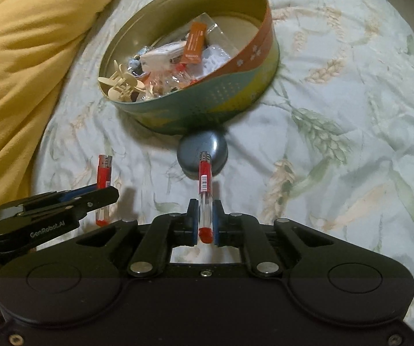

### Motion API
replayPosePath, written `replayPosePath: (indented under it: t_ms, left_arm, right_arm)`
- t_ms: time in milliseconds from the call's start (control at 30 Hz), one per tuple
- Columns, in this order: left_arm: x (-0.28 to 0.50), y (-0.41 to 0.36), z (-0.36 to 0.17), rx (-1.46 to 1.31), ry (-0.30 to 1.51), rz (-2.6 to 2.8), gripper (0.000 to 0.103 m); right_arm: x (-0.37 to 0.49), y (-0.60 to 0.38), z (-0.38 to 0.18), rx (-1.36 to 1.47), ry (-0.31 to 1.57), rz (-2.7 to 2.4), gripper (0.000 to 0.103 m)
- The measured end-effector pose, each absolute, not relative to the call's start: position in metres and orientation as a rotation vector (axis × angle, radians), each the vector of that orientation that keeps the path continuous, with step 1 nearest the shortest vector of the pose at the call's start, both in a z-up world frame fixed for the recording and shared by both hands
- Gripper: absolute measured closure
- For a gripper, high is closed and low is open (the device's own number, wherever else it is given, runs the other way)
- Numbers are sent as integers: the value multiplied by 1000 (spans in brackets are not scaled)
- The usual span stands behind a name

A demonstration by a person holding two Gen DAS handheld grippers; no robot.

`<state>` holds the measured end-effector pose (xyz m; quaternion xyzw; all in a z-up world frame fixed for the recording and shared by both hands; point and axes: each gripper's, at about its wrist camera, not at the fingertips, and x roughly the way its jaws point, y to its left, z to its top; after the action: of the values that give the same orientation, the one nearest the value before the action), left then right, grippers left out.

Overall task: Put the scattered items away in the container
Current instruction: 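Reach the right gripper to the small red-capped tube and grasp it, then carry the clear lighter over the tin and open the left gripper while the right holds the tube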

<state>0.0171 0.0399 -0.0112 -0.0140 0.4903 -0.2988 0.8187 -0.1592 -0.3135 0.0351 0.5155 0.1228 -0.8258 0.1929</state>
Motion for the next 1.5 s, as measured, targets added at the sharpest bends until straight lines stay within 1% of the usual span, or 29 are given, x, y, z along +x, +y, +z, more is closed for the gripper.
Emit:
replayPosePath:
  t_ms: [167,433,767,933,1000,1167,1200,1233,1267,1300,1333,1367,1400,1467,1500]
  left_arm:
    - [14,39,6,-33,1046,-654,78]
    - [23,26,50,36,989,-656,78]
    - [75,-13,99,112,922,-669,78]
    - [108,-42,107,174,915,-647,78]
    - [118,-51,107,185,918,-634,79]
    - [139,-68,104,198,915,-609,78]
    - [143,-70,102,197,916,-600,70]
    - [147,-71,100,198,918,-592,68]
    - [149,-72,100,200,919,-586,61]
    - [148,-72,100,201,913,-583,46]
    - [145,-71,100,204,907,-589,36]
    - [141,-69,99,210,902,-602,19]
    - [136,-68,98,220,897,-619,14]
    - [125,-65,91,249,920,-652,14]
    - [120,-63,87,254,944,-669,12]
  right_arm:
    - [-165,-297,38,1463,238,-2316,94]
    - [-171,-289,42,1467,184,-2304,94]
    - [-178,-279,51,1470,107,-2279,94]
    - [-182,-275,52,1484,98,-2260,94]
    - [-182,-274,53,1480,93,-2258,94]
    - [-188,-271,53,1487,71,-2252,94]
    - [-189,-270,52,1492,71,-2249,94]
    - [-190,-270,52,1496,76,-2245,94]
    - [-191,-269,52,1496,76,-2244,94]
    - [-192,-268,53,1495,70,-2244,94]
    - [-193,-267,54,1494,60,-2246,94]
    - [-193,-266,55,1491,53,-2248,94]
    - [-194,-264,56,1489,49,-2249,94]
    - [-197,-263,58,1488,38,-2251,94]
    - [-199,-262,59,1484,31,-2254,94]
